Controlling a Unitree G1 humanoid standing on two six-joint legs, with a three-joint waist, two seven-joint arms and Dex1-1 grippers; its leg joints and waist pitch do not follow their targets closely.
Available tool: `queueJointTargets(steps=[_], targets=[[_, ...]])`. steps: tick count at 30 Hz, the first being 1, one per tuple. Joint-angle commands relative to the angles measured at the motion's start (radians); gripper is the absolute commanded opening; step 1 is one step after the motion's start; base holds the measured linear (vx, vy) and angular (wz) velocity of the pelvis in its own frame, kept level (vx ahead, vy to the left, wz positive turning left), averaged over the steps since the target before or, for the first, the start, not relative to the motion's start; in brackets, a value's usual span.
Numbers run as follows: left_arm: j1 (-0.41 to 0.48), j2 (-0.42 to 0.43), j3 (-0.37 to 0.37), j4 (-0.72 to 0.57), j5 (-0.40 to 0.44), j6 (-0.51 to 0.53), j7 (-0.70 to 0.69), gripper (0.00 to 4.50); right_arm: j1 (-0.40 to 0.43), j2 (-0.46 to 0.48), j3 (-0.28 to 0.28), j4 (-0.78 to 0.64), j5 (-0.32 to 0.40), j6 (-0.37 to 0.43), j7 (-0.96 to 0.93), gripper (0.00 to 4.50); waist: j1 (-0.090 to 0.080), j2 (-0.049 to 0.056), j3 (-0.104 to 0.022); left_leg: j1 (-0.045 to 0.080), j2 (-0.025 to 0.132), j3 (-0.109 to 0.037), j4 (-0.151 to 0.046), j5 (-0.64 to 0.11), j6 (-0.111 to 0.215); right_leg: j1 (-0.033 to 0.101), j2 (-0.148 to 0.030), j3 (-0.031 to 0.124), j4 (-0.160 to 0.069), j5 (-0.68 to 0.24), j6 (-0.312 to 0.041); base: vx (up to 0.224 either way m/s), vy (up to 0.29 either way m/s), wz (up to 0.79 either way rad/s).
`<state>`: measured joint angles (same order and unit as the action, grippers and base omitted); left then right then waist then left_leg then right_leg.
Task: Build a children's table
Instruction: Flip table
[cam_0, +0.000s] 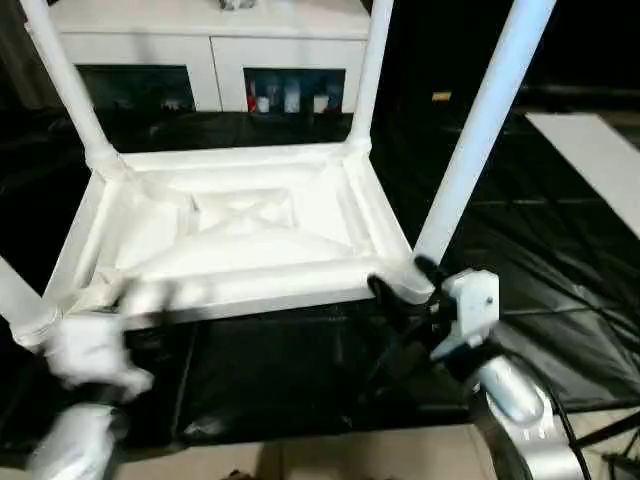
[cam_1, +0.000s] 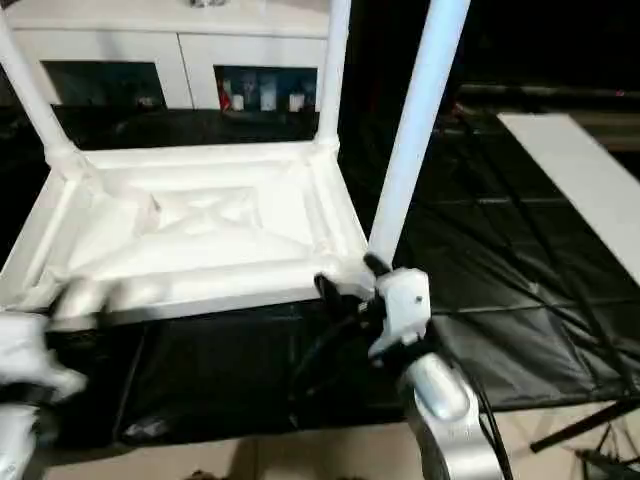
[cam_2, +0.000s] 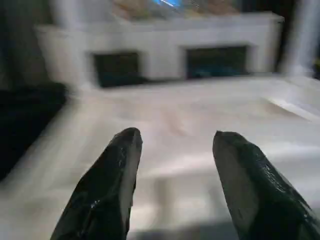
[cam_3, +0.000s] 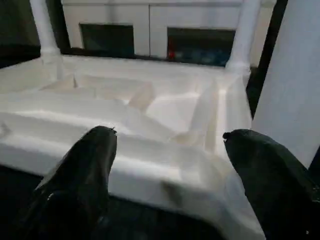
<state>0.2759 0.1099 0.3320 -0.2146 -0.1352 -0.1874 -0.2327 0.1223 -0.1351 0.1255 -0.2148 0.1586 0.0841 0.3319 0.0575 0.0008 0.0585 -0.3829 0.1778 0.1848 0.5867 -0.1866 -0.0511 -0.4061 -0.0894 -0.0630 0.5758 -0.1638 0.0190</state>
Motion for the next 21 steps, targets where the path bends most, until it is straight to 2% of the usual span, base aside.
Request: queueJointTargets(steps=[1,3,5,8,9,10,11,12,14,15,16,19,21], targets=[[0.001,-0.003,0.045,-0.032,-0.016,-0.042,0.046,2.64,0.009,-0.008,-0.009,-0.016,0.004,0.004,-0.004,3.91,0.0,0.006,-0.023,0.017,0.049,-0.036,-0.101,-0.535,-0.015,0.01,-0.042,0.043,-0.095,-0.486,-0.051,0.0,0.0,0.0],[0.008,-0.001,0.075,-0.062,0.025,-0.069,0.11,2.64,0.019,-0.013,-0.009,-0.018,0.004,0.006,-0.005,3.91,-0.001,0.005,-0.022,0.016,0.05,-0.037,-0.102,-0.522,-0.013,0.011,-0.042,0.043,-0.095,-0.493,-0.044,0.0,0.0,0.0],[0.013,-0.004,0.086,-0.078,0.066,-0.086,0.142,2.94,0.017,-0.013,-0.01,-0.018,0.001,0.009,-0.003,3.91,-0.001,0.007,-0.02,0.017,0.051,-0.039,-0.103,-0.523,-0.016,0.009,-0.042,0.044,-0.097,-0.499,-0.039,0.0,0.0,0.0],[-0.005,-0.015,0.13,-0.1,0.134,-0.095,0.22,3.13,-0.011,-0.014,-0.022,0.001,0.002,0.01,-0.001,3.91,-0.004,-0.008,-0.026,0.015,0.051,-0.039,-0.1,-0.504,-0.018,0.014,-0.042,0.043,-0.094,-0.494,-0.033,0.0,0.0,0.0],[-0.005,-0.015,0.13,-0.1,0.134,-0.095,0.22,3.28,-0.011,-0.014,-0.022,0.001,0.002,0.01,-0.001,3.91,-0.003,-0.004,-0.026,0.016,0.051,-0.04,-0.1,-0.502,-0.019,0.013,-0.044,0.043,-0.092,-0.495,-0.033,0.0,0.0,0.0],[-0.018,-0.017,0.146,-0.098,0.145,-0.097,0.241,3.39,-0.023,-0.014,-0.024,0.01,0.004,0.01,0.0,3.91,-0.004,-0.012,-0.026,0.016,0.05,-0.039,-0.099,-0.5,-0.017,0.011,-0.043,0.044,-0.095,-0.496,-0.032,0.0,0.0,0.0],[-0.025,-0.017,0.154,-0.1,0.15,-0.094,0.254,3.43,-0.031,-0.014,-0.025,0.017,0.005,0.009,0.001,3.91,-0.003,-0.006,-0.026,0.017,0.05,-0.041,-0.1,-0.504,-0.022,0.012,-0.043,0.043,-0.093,-0.493,-0.033,0.0,0.0,0.0],[-0.031,-0.018,0.163,-0.102,0.147,-0.086,0.268,3.48,-0.037,-0.015,-0.022,0.023,0.005,0.007,0.005,3.91,-0.002,-0.009,-0.029,0.018,0.051,-0.041,-0.099,-0.501,-0.023,0.012,-0.043,0.043,-0.092,-0.484,-0.034,0.0,0.0,0.0],[-0.042,-0.016,0.181,-0.1,0.125,-0.07,0.287,3.59,-0.045,-0.017,-0.017,0.03,0.003,0.005,0.01,3.91,-0.002,-0.008,-0.029,0.017,0.051,-0.041,-0.1,-0.498,-0.028,0.013,-0.041,0.043,-0.086,-0.438,-0.05,0.0,0.0,0.0],[-0.052,-0.009,0.194,-0.096,0.113,-0.059,0.299,3.84,-0.046,-0.017,-0.015,0.031,0.003,0.005,0.01,3.91,-0.001,-0.008,-0.028,0.017,0.051,-0.041,-0.101,-0.5,-0.028,0.013,-0.041,0.044,-0.087,-0.43,-0.052,0.0,0.0,0.0],[-0.066,0.002,0.207,-0.09,0.101,-0.044,0.311,3.84,-0.047,-0.015,-0.014,0.031,0.003,0.006,0.008,3.91,0.001,-0.011,-0.027,0.018,0.051,-0.04,-0.1,-0.505,-0.028,0.012,-0.041,0.044,-0.086,-0.424,-0.054,0.0,0.0,0.0],[-0.102,0.032,0.223,-0.075,0.081,-0.025,0.313,4.11,-0.047,-0.011,-0.012,0.031,0.004,0.007,0.007,3.91,0.005,-0.008,-0.03,0.019,0.05,-0.042,-0.1,-0.497,-0.028,0.014,-0.041,0.044,-0.082,-0.405,-0.06,0.0,0.0,0.0],[-0.147,0.076,0.209,-0.054,0.019,-0.013,0.249,4.24,-0.047,-0.004,-0.006,0.034,0.004,0.008,0.006,3.91,0.008,-0.005,-0.03,0.02,0.047,-0.041,-0.099,-0.494,-0.028,0.012,-0.039,0.045,-0.081,-0.391,-0.064,0.0,0.0,0.0]])
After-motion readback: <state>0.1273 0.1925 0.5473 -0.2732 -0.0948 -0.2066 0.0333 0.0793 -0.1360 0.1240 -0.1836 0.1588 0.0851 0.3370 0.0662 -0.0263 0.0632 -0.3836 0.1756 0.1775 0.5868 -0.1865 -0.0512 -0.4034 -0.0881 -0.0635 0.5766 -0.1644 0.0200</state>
